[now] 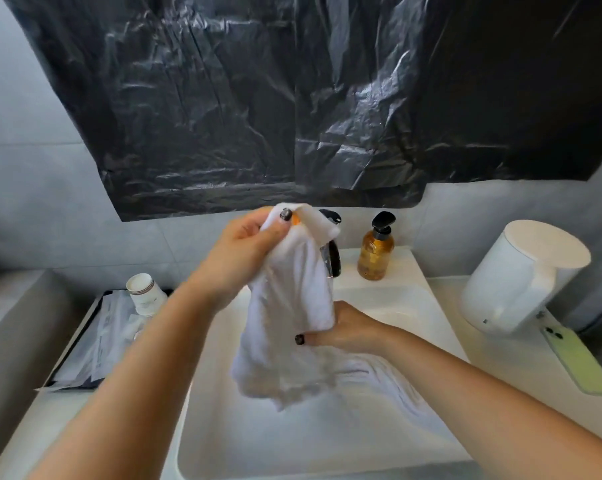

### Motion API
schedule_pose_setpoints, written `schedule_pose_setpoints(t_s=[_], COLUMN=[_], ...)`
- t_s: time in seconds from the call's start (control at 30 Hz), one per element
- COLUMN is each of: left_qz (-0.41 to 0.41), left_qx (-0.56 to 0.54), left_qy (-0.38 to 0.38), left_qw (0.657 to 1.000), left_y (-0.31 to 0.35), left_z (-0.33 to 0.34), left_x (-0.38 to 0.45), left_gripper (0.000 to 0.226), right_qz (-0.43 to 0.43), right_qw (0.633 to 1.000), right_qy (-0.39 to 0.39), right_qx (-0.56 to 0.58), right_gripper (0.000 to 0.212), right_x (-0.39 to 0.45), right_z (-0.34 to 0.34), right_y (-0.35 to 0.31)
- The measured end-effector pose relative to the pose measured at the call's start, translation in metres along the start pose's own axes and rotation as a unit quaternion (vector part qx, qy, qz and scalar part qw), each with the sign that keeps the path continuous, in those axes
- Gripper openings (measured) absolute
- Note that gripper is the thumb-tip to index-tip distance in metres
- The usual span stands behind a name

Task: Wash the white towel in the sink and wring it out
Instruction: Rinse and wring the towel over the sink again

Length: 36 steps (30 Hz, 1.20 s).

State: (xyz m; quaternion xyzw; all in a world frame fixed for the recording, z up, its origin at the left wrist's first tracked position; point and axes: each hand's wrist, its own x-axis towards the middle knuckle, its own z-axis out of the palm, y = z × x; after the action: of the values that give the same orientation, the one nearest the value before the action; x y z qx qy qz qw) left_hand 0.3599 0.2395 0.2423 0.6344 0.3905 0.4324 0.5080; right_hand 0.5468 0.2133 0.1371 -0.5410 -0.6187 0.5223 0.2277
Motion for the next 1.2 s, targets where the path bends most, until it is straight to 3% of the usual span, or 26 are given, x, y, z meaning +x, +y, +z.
schedule_pose_setpoints(t_s=[0.03,0.1,0.17,0.3,0.47,0.57,0.63,0.73,0.8,0.93,1.03,1.1,1.13,1.2], left_qz=[0.017,0.041,0.029,-0.133,-0.280,-0.395,-0.438,-0.415,-0.381,-0.309,-0.272,-0.261,-0.256,-0.233], left_qx=[0.011,0.039,0.062,0.051,-0.047,-0.110,-0.170,-0.209,-0.228,-0.284,-0.360,-0.358,-0.329,-0.225], left_qy=[0.019,0.068,0.125,0.139,0.134,0.186,0.144,0.044,-0.018,-0.005,0.028,0.035,0.035,0.003], left_qw=[1.000,0.996,0.990,0.980,0.949,0.893,0.871,0.884,0.896,0.908,0.892,0.896,0.908,0.946], left_y=[0.013,0.023,0.011,-0.059,-0.140,-0.175,-0.187,-0.176,-0.162,-0.143,-0.124,-0.108,-0.097,-0.079], left_z=[-0.006,-0.017,-0.024,-0.019,0.018,0.042,0.057,0.070,0.073,0.072,0.074,0.076,0.076,0.073], left_x=[0.004,0.009,0.009,-0.009,-0.056,-0.086,-0.098,-0.100,-0.096,-0.086,-0.078,-0.070,-0.066,-0.059], left_gripper=[0.024,0.027,0.028,0.035,0.040,0.056,0.059,0.049,0.050,0.047,0.048,0.041,0.037,0.031], right_qz=[0.012,0.032,0.030,0.001,0.014,0.008,-0.009,-0.044,-0.061,-0.065,0.040,0.122,0.154,0.149], right_qw=[1.000,0.996,0.988,0.973,0.952,0.947,0.948,0.947,0.937,0.915,0.937,0.936,0.926,0.900], right_qy=[0.019,0.080,0.151,0.213,0.162,0.096,0.074,0.070,0.095,0.056,0.091,0.139,0.132,0.094], right_qx=[0.018,0.037,0.029,0.084,0.260,0.307,0.308,0.310,0.332,0.394,0.335,0.301,0.317,0.398], right_gripper=[0.011,0.038,0.048,0.034,0.021,0.012,0.008,0.025,0.024,0.010,0.010,0.040,0.059,0.071], right_x=[-0.004,-0.009,-0.015,-0.026,-0.028,-0.034,-0.039,-0.044,-0.042,-0.043,-0.047,-0.047,-0.047,-0.046], right_z=[0.000,-0.004,-0.010,-0.020,-0.016,-0.015,-0.016,-0.025,-0.030,-0.029,-0.007,0.011,0.018,0.021], right_y=[-0.004,-0.013,-0.034,-0.078,-0.109,-0.124,-0.132,-0.138,-0.134,-0.089,-0.022,0.010,0.017,0.014])
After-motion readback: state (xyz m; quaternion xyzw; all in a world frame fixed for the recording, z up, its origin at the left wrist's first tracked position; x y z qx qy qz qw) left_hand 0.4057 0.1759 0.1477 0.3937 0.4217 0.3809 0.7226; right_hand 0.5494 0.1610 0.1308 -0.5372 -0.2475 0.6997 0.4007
